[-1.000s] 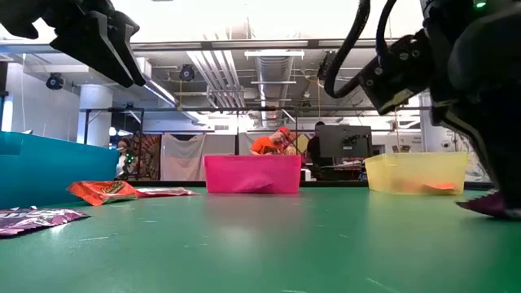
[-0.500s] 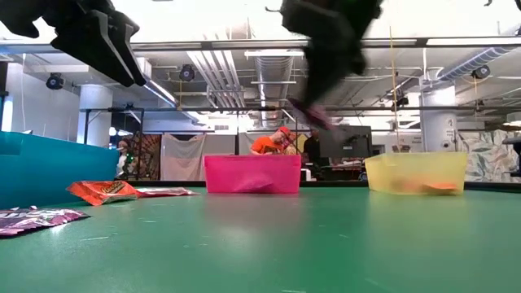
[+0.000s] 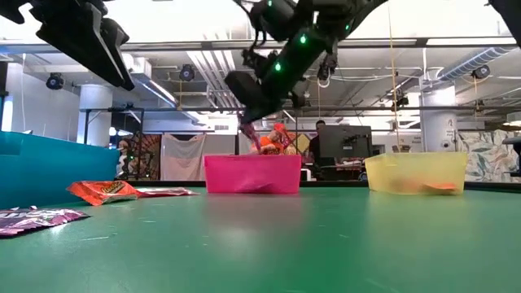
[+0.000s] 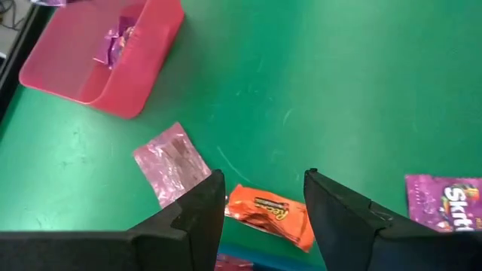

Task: Sort candy by brand, put in halloween buckets
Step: Put the violet candy into the red bin, then put the red candy into the blue bin

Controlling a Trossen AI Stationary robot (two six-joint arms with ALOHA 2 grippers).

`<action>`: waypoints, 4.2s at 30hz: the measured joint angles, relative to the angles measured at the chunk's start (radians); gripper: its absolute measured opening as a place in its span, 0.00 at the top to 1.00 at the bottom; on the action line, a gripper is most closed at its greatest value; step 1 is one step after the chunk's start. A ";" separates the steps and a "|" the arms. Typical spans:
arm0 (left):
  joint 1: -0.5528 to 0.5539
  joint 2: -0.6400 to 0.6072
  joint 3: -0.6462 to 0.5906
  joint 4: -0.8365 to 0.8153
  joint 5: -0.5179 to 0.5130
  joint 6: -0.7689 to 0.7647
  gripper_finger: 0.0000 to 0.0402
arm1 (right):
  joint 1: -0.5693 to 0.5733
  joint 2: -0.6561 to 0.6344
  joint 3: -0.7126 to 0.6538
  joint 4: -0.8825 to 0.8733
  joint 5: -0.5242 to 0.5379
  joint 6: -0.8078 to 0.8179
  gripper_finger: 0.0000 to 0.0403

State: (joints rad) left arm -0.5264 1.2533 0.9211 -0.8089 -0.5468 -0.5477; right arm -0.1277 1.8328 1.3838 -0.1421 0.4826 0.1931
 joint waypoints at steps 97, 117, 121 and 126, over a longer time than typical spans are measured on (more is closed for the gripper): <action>0.534 0.467 0.002 0.199 0.296 0.046 0.81 | 0.169 -0.210 -0.010 -0.247 -0.135 0.095 0.53; 0.434 0.439 0.144 0.004 0.306 0.098 0.97 | 0.178 -0.209 -0.041 -0.250 -0.142 0.103 0.53; 0.389 0.404 0.188 -0.004 0.307 0.158 0.98 | 0.182 -0.209 -0.054 -0.245 -0.147 0.117 0.53; 0.336 0.376 0.255 -0.107 0.333 0.181 0.99 | 0.184 -0.210 -0.063 -0.231 -0.153 0.140 0.53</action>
State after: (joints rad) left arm -0.1905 1.6291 1.1766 -0.9158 -0.2142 -0.3666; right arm 0.0563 1.6232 1.3212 -0.3728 0.3293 0.3327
